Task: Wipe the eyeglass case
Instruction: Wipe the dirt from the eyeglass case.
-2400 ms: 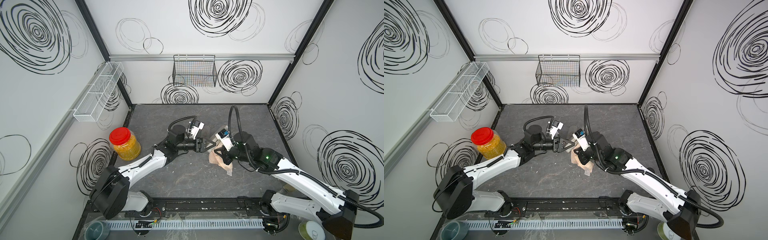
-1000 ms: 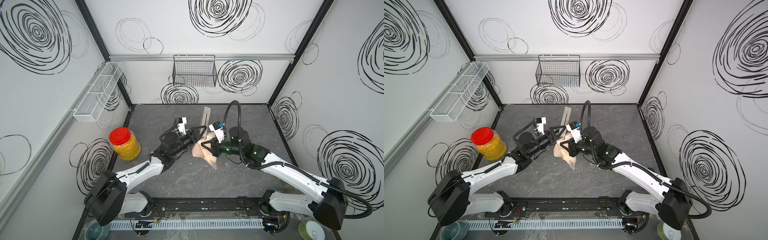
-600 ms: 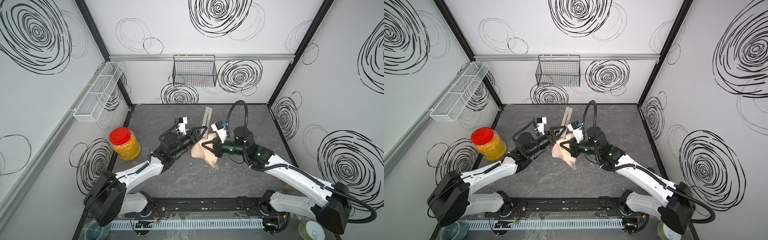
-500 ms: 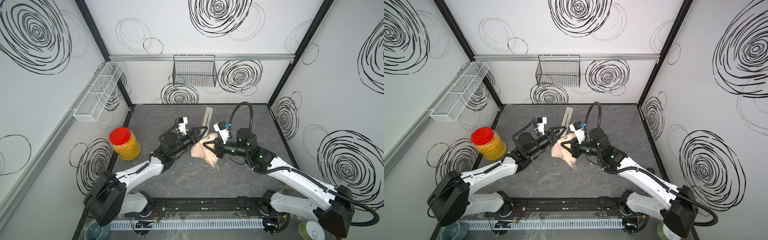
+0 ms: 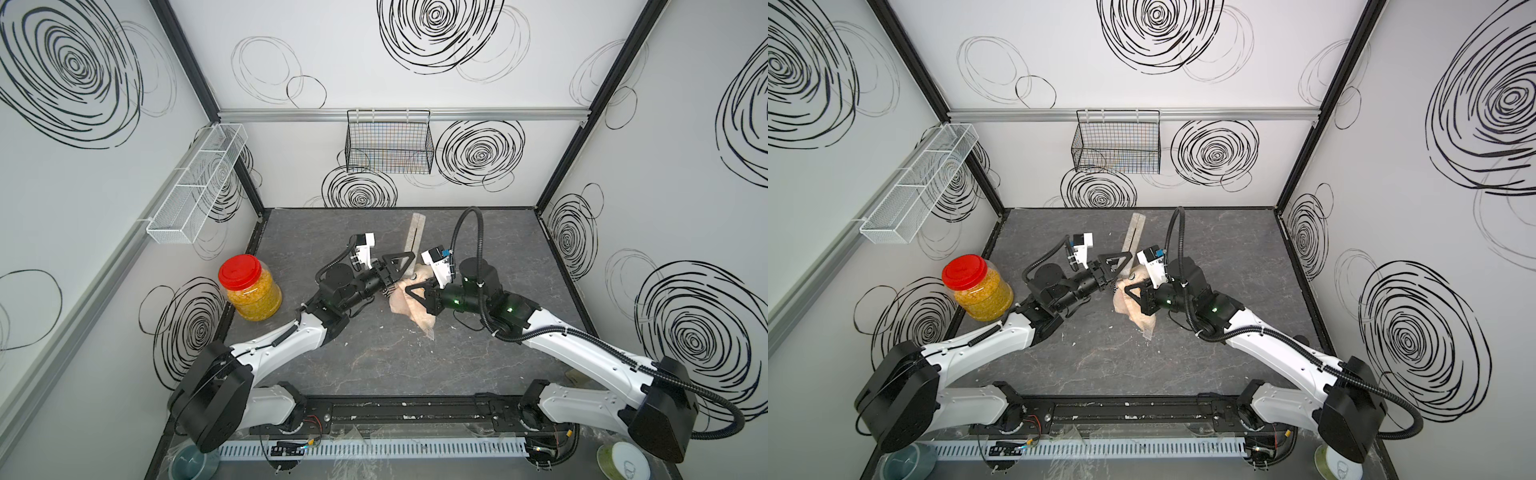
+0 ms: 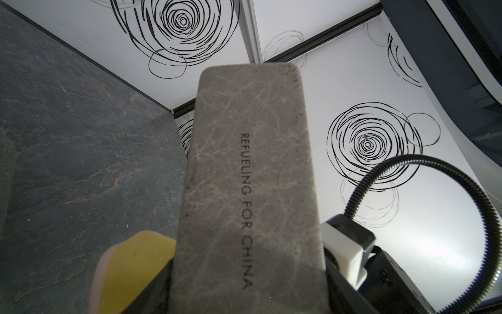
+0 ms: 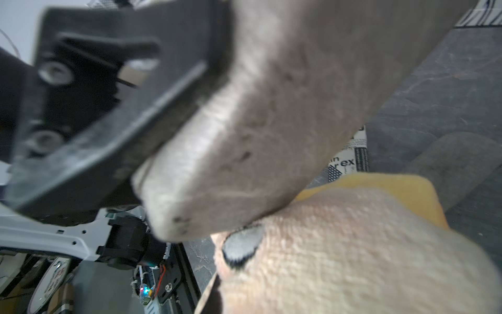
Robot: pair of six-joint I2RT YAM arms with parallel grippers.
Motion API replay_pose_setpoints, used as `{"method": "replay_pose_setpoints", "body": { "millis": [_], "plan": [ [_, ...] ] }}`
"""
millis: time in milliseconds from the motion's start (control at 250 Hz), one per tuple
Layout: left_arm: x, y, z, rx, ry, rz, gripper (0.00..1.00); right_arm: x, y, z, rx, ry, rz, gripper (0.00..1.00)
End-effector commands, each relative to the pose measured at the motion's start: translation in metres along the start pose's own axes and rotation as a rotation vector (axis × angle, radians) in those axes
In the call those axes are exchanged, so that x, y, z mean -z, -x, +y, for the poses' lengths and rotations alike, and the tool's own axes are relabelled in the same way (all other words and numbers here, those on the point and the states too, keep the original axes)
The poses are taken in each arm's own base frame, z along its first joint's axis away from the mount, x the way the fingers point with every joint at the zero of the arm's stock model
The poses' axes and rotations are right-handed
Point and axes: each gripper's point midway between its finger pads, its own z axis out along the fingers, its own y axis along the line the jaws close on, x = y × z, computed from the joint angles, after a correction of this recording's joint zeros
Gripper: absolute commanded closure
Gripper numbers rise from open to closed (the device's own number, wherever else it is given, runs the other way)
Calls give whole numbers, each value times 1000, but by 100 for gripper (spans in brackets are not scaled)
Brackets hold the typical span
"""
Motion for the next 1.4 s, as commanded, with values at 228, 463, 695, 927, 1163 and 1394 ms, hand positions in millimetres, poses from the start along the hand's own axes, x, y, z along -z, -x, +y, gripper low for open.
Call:
{"method": "replay_pose_setpoints", "body": {
  "millis": [228,463,695,927,1163,1394],
  "plan": [
    [-1,5,-27,-96,-78,7,45,22,48,33,24,97,-179,96],
    [8,14,-33,-114,-72,-15,45,-6,20,-12,-19,-130,-74,98],
    [12,15,-34,-117,-68,-24,45,20,60,46,100,99,-202,96],
    [9,17,-37,-124,-75,-24,45,38,67,63,98,172,-260,95],
    [8,17,-41,-119,-85,-21,45,1,30,4,20,-83,-81,96],
    [10,17,-40,-125,-75,-24,45,-11,17,-3,25,-110,-46,97]
  ]
}}
